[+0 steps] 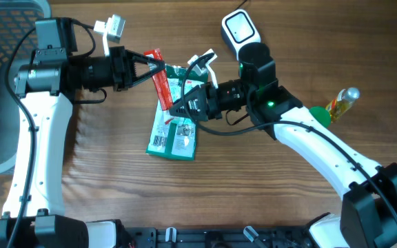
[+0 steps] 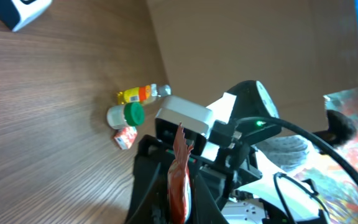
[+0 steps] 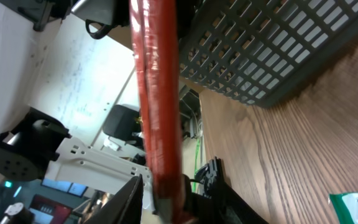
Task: Scan the item barcode
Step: 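Hold the red tube between both grippers above the packet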
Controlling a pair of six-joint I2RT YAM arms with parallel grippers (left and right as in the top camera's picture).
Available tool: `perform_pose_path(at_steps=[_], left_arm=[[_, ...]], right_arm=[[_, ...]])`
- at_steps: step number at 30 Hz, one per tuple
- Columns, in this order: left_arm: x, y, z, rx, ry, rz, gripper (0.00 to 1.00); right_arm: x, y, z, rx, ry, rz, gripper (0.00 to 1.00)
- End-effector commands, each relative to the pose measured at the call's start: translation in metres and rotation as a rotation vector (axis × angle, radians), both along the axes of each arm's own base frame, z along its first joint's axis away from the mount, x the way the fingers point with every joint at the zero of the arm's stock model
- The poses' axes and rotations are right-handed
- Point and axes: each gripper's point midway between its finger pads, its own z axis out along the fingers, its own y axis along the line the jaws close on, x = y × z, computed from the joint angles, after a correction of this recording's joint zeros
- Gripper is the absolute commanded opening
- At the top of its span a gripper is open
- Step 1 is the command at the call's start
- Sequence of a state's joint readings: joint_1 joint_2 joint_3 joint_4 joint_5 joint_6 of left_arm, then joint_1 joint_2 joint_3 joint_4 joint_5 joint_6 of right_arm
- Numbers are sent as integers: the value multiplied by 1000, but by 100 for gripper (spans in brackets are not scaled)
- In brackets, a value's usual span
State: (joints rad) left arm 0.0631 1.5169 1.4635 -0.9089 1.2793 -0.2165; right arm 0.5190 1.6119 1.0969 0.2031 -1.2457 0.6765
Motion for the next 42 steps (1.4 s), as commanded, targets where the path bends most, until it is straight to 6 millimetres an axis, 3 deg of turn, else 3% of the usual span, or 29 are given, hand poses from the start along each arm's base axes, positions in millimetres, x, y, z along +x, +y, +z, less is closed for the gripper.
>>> perform_pose_path(at_steps=[1, 5, 10, 17, 18, 29, 33, 36, 39, 42], left_arm=[[-6, -2, 12, -55, -8, -34, 4], [-6, -2, 12, -56, -2, -33, 4], [-6, -2, 12, -56, -2, -33, 4], [-6, -2, 12, -56, -2, -33, 4], [-6, -2, 12, -55, -3, -32, 4], [14, 14, -14, 105, 9, 96, 4], [23, 25, -27, 192, 16, 162, 4], [28, 31, -35, 246, 19, 200, 15], [32, 38, -42, 296, 23, 236, 17], [36, 45, -49, 344, 28, 270, 25]], right_arm=[[4, 5, 4, 11, -53, -20, 36], [0, 8, 6, 18, -65, -9, 34], [0, 10, 6, 19, -72, -13, 18], [0, 10, 7, 23, -79, -14, 16], [0, 10, 7, 23, -79, -13, 4], [0, 8, 0, 20, -158, -4, 4], [0, 6, -12, -13, -179, -7, 4], [2, 3, -30, -74, -194, -28, 4], [-3, -1, -45, -114, -252, -8, 4], [-11, -6, -58, -142, -289, 30, 4]])
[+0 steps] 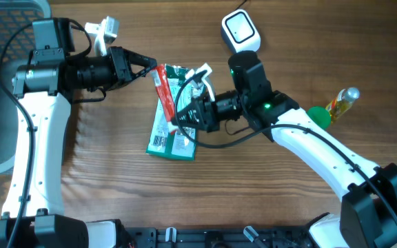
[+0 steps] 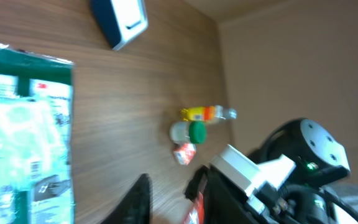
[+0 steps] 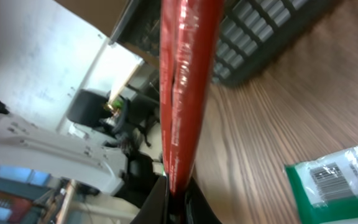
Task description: Scan the item barcode
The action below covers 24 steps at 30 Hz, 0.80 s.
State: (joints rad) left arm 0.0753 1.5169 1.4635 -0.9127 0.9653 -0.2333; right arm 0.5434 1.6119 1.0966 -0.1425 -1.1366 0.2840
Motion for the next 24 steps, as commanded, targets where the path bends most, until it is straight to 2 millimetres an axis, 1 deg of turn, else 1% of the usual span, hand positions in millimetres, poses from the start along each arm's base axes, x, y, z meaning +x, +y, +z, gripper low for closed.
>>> perform_pose_path(at_steps=[1, 2, 5, 6, 7, 8, 11, 12, 13, 15, 17, 20, 24], left_arm=[[11, 19, -12, 116, -4, 85, 26], [12, 23, -16, 147, 3, 107, 28], [15, 40, -31, 251, 34, 176, 53], [16, 45, -35, 284, 44, 197, 73], [16, 56, -42, 343, 60, 234, 93], [17, 63, -46, 384, 71, 260, 100], [17, 88, -58, 517, 100, 341, 100], [16, 94, -61, 551, 107, 361, 100], [15, 105, -64, 606, 119, 393, 100], [14, 117, -67, 671, 131, 431, 100], [14, 123, -68, 697, 132, 447, 100], [14, 122, -68, 695, 133, 447, 100], [14, 122, -68, 696, 133, 447, 100]], right_arm=[[-4, -5, -12, -12, -188, 59, 4], [-8, -8, -17, -25, -202, 79, 4], [-14, -13, -25, -45, -218, 107, 5], [-18, -15, -28, -50, -231, 122, 4], [-21, -17, -31, -56, -246, 140, 4], [-25, -19, -34, -60, -260, 158, 5], [-34, -26, -43, -83, -284, 200, 4], [-35, -27, -46, -99, -284, 201, 4], [-35, -29, -49, -118, -279, 197, 4], [-36, -30, -51, -132, -271, 195, 4], [-36, -30, -51, -134, -265, 195, 4], [-37, -31, -52, -138, -259, 196, 4], [-33, -34, -59, -187, -258, 175, 4]])
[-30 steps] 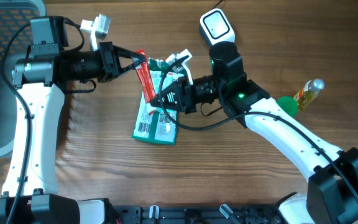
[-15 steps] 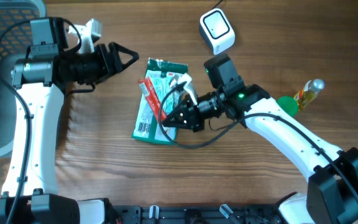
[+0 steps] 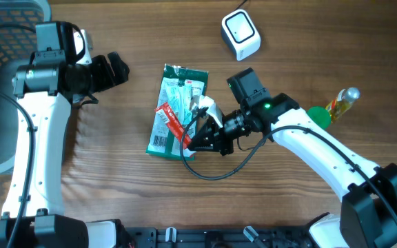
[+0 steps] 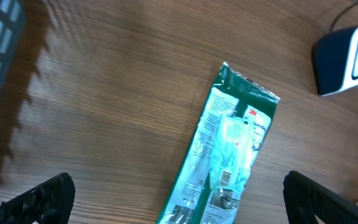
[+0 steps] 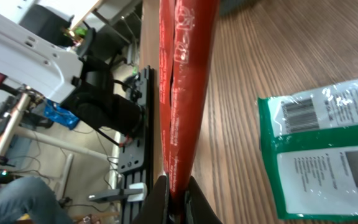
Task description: Scan the item barcode
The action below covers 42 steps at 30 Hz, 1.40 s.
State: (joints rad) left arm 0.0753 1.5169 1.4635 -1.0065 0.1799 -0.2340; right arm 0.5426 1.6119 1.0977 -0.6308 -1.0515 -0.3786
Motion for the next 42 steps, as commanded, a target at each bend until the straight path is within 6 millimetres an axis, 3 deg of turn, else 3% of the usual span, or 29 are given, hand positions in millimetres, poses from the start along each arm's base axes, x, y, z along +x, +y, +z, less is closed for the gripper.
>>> perform_pose_path(at_steps=[1, 8, 12, 15, 20, 25, 32, 36, 42], left_arm=[[1, 11, 3, 41, -7, 25, 100], [1, 11, 3, 41, -7, 25, 100], [1, 10, 3, 41, -7, 25, 100], [1, 10, 3, 41, -7, 25, 100], [1, 10, 3, 41, -7, 25, 100], [1, 10, 3, 41, -7, 25, 100], [1, 10, 3, 41, -7, 25, 100], [1, 10, 3, 41, -7, 25, 100], [1, 10, 3, 41, -7, 25, 100]], right_arm=[[8, -3, -6, -41, -35, -24, 4], [16, 0, -4, -49, -16, -74, 4], [45, 8, 4, -55, 82, -254, 4], [68, 8, 22, -20, 165, -365, 4], [91, -5, 59, -12, 161, -423, 4], [115, -32, 94, -104, 123, -556, 4], [139, -82, 134, -341, -126, -756, 4], [156, -115, 143, -490, -314, -840, 4], [204, -159, 137, -747, -637, -906, 4]])
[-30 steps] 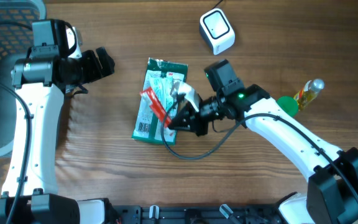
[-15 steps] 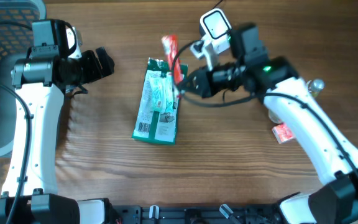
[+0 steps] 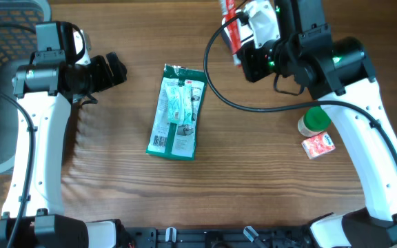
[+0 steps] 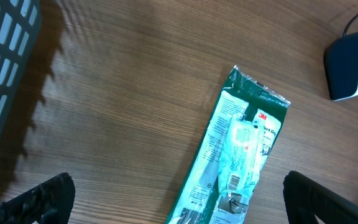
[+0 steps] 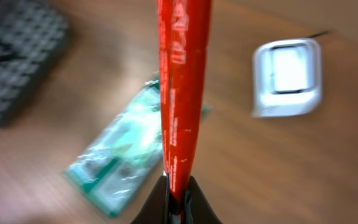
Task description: Scan the item barcode
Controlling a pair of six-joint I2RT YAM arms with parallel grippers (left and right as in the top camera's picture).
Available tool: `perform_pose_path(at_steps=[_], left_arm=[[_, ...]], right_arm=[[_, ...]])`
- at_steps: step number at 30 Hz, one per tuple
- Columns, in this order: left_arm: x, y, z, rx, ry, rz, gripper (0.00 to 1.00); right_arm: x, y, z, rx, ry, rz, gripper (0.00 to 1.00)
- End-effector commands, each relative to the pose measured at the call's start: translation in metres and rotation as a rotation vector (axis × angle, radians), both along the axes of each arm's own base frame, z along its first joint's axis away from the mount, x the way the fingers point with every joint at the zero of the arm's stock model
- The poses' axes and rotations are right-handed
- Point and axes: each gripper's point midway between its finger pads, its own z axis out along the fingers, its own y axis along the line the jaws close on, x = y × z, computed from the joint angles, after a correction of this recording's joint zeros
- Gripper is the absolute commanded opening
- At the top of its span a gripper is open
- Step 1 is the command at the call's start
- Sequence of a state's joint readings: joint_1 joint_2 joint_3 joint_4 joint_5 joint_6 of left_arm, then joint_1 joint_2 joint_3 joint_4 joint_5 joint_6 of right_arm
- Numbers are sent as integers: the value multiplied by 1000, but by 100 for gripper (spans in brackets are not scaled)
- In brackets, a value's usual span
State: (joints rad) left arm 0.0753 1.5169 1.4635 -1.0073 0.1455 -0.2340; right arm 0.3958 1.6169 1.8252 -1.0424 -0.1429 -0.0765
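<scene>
My right gripper (image 5: 177,186) is shut on the lower end of a long red packet (image 5: 180,93), which stands upright between its fingers. In the overhead view the packet (image 3: 229,21) is raised at the table's back edge. The white scanner (image 5: 286,78) lies on the wood to the packet's right in the right wrist view; in the overhead view the arm mostly covers it. My left gripper (image 3: 114,70) stands open at the left, nothing in it, its black fingertips (image 4: 45,199) wide apart.
A green wipes packet (image 3: 177,111) lies flat mid-table, its upper part (image 4: 244,149) also in the left wrist view. A green-capped jar (image 3: 313,121) and a small red carton (image 3: 318,146) sit at the right. A black basket fills the left edge.
My right gripper, still shut on the red packet, has gone from low over the green packet's front to high at the back by the scanner. The left arm has not moved.
First the left gripper held the red packet above the green one, with the right fingers around its other end. Then the right gripper was shut on it and the left open. The left then stood drawn back at the left. The right now holds the packet by the scanner.
</scene>
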Motion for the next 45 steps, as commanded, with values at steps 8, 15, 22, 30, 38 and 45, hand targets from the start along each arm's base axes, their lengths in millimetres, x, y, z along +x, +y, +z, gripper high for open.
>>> perform_pose_path(at_steps=[8, 15, 22, 30, 38, 45], left_arm=[[1, 5, 4, 12, -10, 8, 100], [1, 5, 4, 12, -10, 8, 100], [1, 5, 4, 11, -10, 8, 100], [1, 5, 4, 12, -10, 8, 100], [1, 5, 4, 12, -10, 8, 100], [1, 5, 4, 12, -10, 8, 100]], right_arm=[[92, -59, -78, -664, -114, -24, 4], [126, -87, -157, -937, -28, -109, 4], [140, -104, -206, -1137, 16, -120, 4], [153, -107, -197, -1189, -50, -176, 4], [152, -99, -204, -1150, -38, -134, 4], [148, -87, -210, -1137, -32, -79, 4]])
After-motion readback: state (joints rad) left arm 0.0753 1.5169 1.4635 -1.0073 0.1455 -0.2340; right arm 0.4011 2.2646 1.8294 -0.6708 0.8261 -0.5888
